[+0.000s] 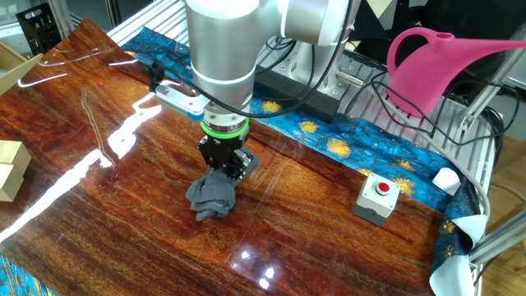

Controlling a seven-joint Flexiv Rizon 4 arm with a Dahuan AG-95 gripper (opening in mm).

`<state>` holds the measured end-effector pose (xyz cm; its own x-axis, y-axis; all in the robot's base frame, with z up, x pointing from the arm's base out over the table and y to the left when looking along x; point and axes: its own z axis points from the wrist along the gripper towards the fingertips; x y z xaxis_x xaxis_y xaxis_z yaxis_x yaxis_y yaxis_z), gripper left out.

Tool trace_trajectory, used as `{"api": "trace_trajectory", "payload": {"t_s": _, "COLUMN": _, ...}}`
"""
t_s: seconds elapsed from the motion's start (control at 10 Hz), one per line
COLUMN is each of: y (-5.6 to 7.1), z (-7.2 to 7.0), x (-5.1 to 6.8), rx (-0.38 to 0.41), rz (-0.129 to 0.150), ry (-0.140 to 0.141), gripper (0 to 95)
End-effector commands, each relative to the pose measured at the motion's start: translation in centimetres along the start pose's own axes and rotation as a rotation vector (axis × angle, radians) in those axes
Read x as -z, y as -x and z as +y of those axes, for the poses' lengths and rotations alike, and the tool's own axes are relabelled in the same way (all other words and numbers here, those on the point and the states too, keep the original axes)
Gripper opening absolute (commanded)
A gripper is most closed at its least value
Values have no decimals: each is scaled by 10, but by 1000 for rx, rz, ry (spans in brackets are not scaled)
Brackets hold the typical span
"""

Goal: Clean the table with a cloth

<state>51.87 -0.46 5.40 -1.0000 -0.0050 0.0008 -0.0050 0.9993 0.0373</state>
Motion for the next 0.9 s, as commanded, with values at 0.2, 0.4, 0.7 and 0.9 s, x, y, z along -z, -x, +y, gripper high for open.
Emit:
{"api": "trace_trajectory", "payload": {"t_s": 0.2, "y": 1, "z": 0, "x": 0, "rx": -4, "rz": 2, "ry": -1, "gripper": 0}}
{"api": "trace_trajectory", "payload": {"t_s": 0.4, "y": 1, "z": 0, "x": 1, "rx": 2, "rz": 5, "ry": 1, "gripper": 0}}
{"api": "trace_trajectory", "payload": {"t_s": 0.7, "y": 1, "z": 0, "x": 1, "rx": -2, "rz": 2, "ry": -2, "gripper": 0}}
{"api": "trace_trajectory", "payload": {"t_s": 0.9, "y": 1, "z": 0, "x": 1, "rx": -9, "rz": 5, "ry": -1, "gripper": 0}}
